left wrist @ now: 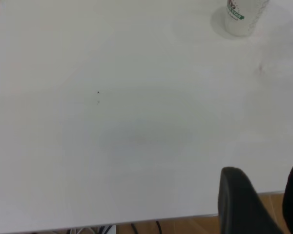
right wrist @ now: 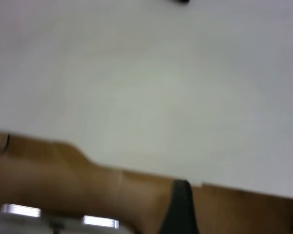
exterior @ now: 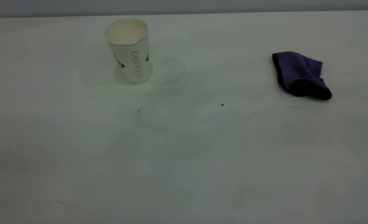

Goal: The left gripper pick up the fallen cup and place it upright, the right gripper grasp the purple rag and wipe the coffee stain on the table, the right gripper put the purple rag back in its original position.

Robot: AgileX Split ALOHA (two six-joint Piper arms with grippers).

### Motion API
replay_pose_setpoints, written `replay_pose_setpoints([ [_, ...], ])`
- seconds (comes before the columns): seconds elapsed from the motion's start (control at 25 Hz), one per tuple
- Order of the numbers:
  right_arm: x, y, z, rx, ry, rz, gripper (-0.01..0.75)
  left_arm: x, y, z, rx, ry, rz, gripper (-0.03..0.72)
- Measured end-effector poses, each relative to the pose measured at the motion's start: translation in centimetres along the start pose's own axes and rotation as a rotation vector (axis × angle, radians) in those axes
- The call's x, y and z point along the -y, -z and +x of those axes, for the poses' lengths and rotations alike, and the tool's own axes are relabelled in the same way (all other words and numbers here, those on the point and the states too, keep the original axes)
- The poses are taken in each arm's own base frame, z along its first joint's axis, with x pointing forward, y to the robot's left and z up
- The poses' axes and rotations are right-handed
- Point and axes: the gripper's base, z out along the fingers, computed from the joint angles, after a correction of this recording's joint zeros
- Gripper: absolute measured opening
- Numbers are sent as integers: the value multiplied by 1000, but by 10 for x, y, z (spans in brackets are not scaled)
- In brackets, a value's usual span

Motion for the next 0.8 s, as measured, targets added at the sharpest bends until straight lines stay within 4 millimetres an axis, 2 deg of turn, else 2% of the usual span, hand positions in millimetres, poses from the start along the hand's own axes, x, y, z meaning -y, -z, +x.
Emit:
replay_pose_setpoints([
  [0.16, 1, -1, 15, 103, -37, 31, 674, 0, 0, 0, 0, 0, 0, 287],
  [0.64, -1, 17, 34, 304, -44, 58, 654, 0, 0, 0, 0, 0, 0, 287],
  [0.8, -1, 17, 35, 311, -43, 59, 642, 0, 0, 0, 0, 0, 0, 287],
])
